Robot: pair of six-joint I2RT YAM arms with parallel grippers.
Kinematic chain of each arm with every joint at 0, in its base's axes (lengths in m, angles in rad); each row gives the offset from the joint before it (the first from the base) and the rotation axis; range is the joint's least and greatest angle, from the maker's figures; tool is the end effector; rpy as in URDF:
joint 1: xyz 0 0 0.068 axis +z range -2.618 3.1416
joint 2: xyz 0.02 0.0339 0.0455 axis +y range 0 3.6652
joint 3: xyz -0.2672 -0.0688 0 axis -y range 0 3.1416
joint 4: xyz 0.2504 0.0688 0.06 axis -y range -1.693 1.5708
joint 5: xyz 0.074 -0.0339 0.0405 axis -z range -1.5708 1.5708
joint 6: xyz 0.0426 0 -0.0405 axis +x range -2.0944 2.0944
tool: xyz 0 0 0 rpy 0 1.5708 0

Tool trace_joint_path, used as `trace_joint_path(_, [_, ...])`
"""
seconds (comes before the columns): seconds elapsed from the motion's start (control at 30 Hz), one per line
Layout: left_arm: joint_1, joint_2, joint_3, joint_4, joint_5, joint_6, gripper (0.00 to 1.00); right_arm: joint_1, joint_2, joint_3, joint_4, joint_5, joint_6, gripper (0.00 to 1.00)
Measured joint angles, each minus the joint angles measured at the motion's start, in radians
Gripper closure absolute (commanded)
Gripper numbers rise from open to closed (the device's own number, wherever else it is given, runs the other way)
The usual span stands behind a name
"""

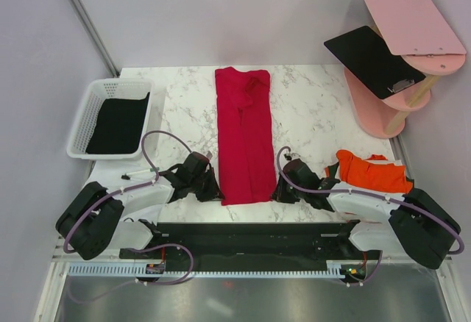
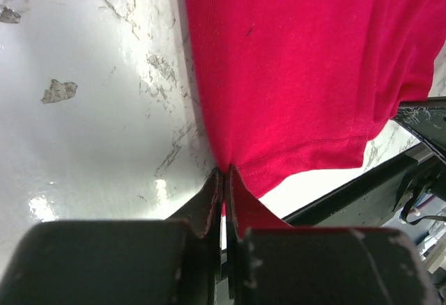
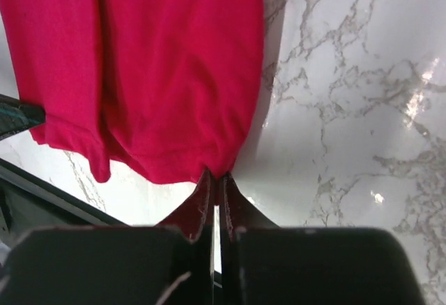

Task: Fold and stack the t-shirts
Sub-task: Grab the bottom of the folded rectangular tshirt with both arms, then fold the folded rectangular tshirt in 1/3 of the way

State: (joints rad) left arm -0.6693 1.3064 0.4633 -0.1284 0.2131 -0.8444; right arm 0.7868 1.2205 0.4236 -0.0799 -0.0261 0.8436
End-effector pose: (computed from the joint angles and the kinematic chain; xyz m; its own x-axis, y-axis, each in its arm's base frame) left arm 0.1722 -0.1478 0.1289 -0.9534 -0.1774 -0.2441 -0.0192 0.8429 -0.5377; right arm 0.1551 0.1571 0.1377 -0.8984 0.1566 -0.4102 -0.0729 0.8680 0.4912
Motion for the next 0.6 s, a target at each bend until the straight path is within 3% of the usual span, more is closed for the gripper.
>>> trace_joint_path(0.2, [0.0,-0.008,0.003,-0.016,-0.002,0.0,0.98,0.0,-0.008,0.0,0.006,-0.021,-0.004,1.0])
trace_joint_path(0.37, [-0.001,-0.044,0.037,-0.14,-0.056,0.001,0.98,0.0,-0.104,0.028,-0.061,0.018,-0.04,1.0])
trace_joint_path(0.6, [0.015,-0.019,0.26,-0.278,-0.121,0.038,0.98,-0.002,-0.1,0.152,-0.092,0.147,-0.146,1.0])
